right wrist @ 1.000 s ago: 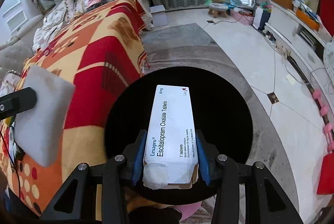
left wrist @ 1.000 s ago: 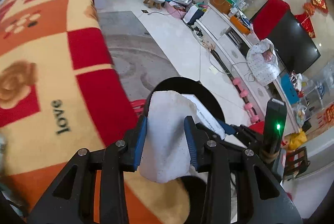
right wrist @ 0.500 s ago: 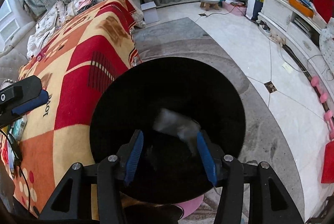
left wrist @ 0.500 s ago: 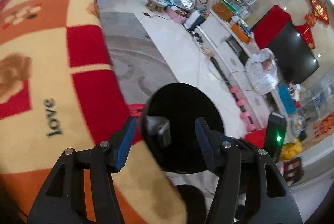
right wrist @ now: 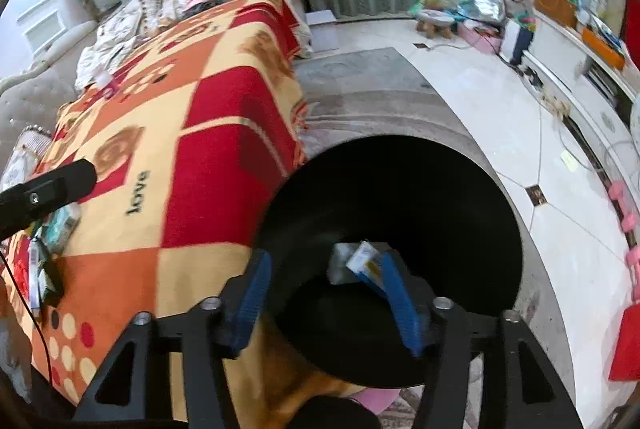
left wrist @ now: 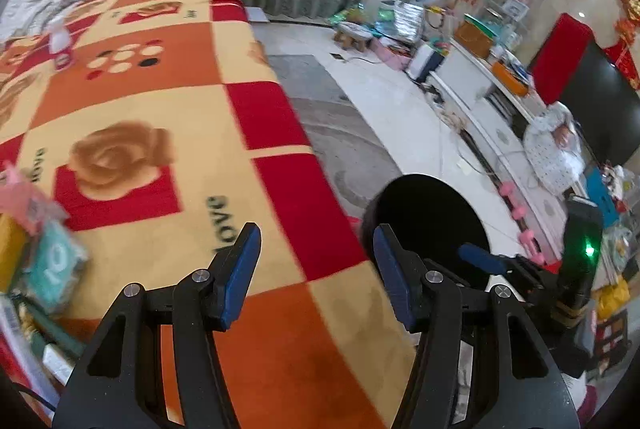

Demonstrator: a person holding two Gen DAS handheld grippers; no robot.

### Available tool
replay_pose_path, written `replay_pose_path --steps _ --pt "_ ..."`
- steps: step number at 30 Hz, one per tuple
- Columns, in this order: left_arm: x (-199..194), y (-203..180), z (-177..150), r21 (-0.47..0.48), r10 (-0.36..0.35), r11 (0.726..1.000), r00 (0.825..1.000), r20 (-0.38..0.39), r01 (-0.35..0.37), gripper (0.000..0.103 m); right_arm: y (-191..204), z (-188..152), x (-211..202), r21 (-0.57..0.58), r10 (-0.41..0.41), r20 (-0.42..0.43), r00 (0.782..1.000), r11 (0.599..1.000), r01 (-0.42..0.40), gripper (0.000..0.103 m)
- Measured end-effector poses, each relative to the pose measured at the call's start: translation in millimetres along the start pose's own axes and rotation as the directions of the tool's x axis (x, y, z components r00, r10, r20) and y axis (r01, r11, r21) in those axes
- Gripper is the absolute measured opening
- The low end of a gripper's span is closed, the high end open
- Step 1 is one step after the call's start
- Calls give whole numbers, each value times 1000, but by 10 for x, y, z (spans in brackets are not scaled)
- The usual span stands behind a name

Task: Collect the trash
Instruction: 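Move both empty tools back over the trash on the blanket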

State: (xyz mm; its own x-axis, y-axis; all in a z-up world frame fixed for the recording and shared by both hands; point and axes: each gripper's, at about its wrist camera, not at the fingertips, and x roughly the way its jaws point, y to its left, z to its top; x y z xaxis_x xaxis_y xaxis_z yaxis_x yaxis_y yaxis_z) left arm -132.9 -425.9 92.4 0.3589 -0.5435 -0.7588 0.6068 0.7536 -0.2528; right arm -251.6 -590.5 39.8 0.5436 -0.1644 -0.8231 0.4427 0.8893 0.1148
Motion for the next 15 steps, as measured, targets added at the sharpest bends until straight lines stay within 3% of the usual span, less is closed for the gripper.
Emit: replay_pose_path --steps 3,15 --pt "-106 125 -41 -4 72 997 997 19 -72 57 204 21 -40 -36 18 6 1000 999 -18 68" --pt "-585 731 -253 -61 186 981 981 64 -182 57 978 88 -96 -150 103 41 994 984 -95 68"
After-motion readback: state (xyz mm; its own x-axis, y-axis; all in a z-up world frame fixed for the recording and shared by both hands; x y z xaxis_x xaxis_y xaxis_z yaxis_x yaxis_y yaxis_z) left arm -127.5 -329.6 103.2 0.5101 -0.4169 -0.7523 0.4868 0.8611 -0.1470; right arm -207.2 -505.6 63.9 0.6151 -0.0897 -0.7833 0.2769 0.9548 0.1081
